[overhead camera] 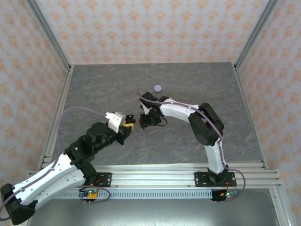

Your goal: Insert the wireless bluetooth earbuds into the charging case

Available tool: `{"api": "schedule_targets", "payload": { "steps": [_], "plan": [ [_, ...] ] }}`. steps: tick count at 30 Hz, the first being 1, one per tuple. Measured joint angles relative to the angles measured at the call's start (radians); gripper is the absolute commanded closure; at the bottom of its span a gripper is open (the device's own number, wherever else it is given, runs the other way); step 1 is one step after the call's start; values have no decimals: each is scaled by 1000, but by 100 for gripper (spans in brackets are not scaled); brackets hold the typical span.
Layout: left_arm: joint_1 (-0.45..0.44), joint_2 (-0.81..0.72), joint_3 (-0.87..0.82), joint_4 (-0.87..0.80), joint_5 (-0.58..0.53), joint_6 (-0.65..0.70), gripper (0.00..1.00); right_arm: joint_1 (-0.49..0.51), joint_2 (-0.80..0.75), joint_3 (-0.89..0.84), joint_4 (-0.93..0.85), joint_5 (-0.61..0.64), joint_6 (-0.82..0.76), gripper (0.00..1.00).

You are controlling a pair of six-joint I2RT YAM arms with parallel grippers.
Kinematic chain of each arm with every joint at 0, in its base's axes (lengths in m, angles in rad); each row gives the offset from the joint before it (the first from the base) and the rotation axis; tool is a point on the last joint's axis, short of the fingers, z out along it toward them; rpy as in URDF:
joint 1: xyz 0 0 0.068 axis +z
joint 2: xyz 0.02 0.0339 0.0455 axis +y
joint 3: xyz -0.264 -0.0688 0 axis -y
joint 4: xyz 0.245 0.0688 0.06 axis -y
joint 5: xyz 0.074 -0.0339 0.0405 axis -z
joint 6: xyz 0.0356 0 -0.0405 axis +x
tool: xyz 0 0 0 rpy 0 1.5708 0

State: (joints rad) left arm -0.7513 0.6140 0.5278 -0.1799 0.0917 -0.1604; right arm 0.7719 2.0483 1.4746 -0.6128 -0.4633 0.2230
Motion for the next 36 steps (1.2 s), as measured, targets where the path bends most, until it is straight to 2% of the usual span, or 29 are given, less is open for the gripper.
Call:
{"api": "schedule_targets", "payload": {
  "steps": [5, 16, 36],
  "plan": [
    [0, -10, -1, 0, 0, 0, 84, 4, 0, 13, -1, 8, 56, 59],
    [0, -10, -8, -4, -1, 0, 84, 64, 41, 122, -43, 133, 116, 56],
    [0, -17, -9, -12, -4, 0, 84, 101, 128, 211, -153, 228, 118, 57]
  ]
}}
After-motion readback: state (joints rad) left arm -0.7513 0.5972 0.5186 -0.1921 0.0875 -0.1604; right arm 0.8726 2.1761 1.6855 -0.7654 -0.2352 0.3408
